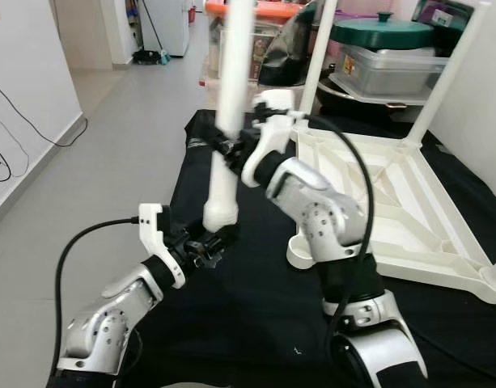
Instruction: Building children table
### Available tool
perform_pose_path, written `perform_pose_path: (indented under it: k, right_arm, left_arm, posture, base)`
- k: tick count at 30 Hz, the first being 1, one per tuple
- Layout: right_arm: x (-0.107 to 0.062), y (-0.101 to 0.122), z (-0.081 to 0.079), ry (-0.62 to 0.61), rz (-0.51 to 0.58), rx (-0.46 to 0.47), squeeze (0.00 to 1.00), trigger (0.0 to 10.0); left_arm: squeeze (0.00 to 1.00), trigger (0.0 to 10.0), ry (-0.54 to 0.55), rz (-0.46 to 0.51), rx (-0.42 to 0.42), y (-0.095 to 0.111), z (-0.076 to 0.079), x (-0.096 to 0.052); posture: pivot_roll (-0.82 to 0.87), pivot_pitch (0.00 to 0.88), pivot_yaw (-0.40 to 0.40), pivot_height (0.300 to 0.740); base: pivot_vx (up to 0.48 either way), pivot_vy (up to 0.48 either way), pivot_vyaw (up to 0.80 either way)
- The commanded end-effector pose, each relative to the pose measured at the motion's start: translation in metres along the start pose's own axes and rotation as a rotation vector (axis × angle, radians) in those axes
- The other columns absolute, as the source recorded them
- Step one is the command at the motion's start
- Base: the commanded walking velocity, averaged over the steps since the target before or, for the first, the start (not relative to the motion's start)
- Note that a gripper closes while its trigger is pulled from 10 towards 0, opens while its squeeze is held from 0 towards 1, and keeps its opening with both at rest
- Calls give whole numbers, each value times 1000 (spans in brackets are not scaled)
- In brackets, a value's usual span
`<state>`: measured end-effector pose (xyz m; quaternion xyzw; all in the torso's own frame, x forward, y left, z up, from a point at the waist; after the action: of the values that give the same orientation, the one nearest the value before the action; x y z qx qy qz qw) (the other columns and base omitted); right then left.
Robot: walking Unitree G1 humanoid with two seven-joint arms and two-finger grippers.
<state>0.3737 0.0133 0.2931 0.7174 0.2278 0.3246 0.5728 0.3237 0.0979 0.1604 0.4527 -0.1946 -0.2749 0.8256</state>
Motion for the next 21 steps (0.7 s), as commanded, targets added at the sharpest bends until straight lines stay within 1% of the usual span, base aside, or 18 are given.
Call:
perform_pose_path:
  k: [1,2,3,4,6,7,10,14,15,17,18,21]
  right_arm:
    - [-2,-3,-7,20,-5,9,0,0]
    - [-2,-3,-7,20,-5,9,0,0]
    - [-2,-6,-12,35,-10,16,0,0]
    - [-2,-6,-12,35,-10,16,0,0]
    - [-3,-10,-22,67,-19,27,0,0]
    - [-3,-10,-22,67,-19,27,0,0]
    - [-4,-16,-31,93,-33,36,0,0]
    - [-4,-19,-34,98,-41,41,0,0]
    - [-4,-21,-35,97,-43,45,0,0]
    - [-4,-21,-35,97,-44,47,0,0]
    - [-4,-22,-36,96,-45,50,0,0]
    - [-5,-23,-37,96,-48,55,0,0]
  left_arm:
    - [0,10000,28,-16,61,-2,-3,2]
    - [0,10000,28,-16,61,-2,-3,2]
    - [0,10000,48,-33,113,-5,-5,3]
    - [0,10000,48,-33,113,-5,-5,3]
    - [0,10000,52,-47,171,-9,-4,6]
    - [0,10000,52,-47,171,-9,-4,6]
    - [0,10000,24,-36,205,-9,2,10]
    - [0,10000,10,-26,230,-9,5,12]
    - [0,6667,10,-22,246,-9,5,13]
    - [0,6667,11,-20,256,-9,5,13]
    - [0,0,14,-10,270,-8,5,14]
    - [0,0,15,-1,294,-7,5,14]
  posture:
    - [20,0,-67,740]
    - [20,0,-67,740]
    - [20,0,-67,740]
    - [20,0,-67,740]
    - [15,0,-64,740]
    - [15,0,-64,740]
    - [15,0,-65,740]
    - [15,0,-65,740]
    - [13,0,-64,740]
    - [13,0,-64,740]
    - [12,0,-64,740]
    - [16,0,-66,740]
  base:
    - [0,0,0]
    - [0,0,0]
    - [0,0,0]
    - [0,0,0]
    - [0,0,0]
    - [0,0,0]
    - [0,0,0]
    - [0,0,0]
    - [0,0,0]
    - [0,0,0]
    - [0,0,0]
    - [0,0,0]
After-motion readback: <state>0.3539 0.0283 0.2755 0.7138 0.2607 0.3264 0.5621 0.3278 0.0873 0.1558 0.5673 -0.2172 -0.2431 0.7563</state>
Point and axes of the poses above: a point about 5 cm out from each wrist's last joint towards the gripper, its own x axis pointing out of the wrist towards the gripper, its own y axis along the axis of the wrist's last joint, z = x × y, the point moved 5 cm from there along x, pointing out of the wrist towards the gripper, and after that the axes turned 5 degrees about -x, right-handed, at the moved point
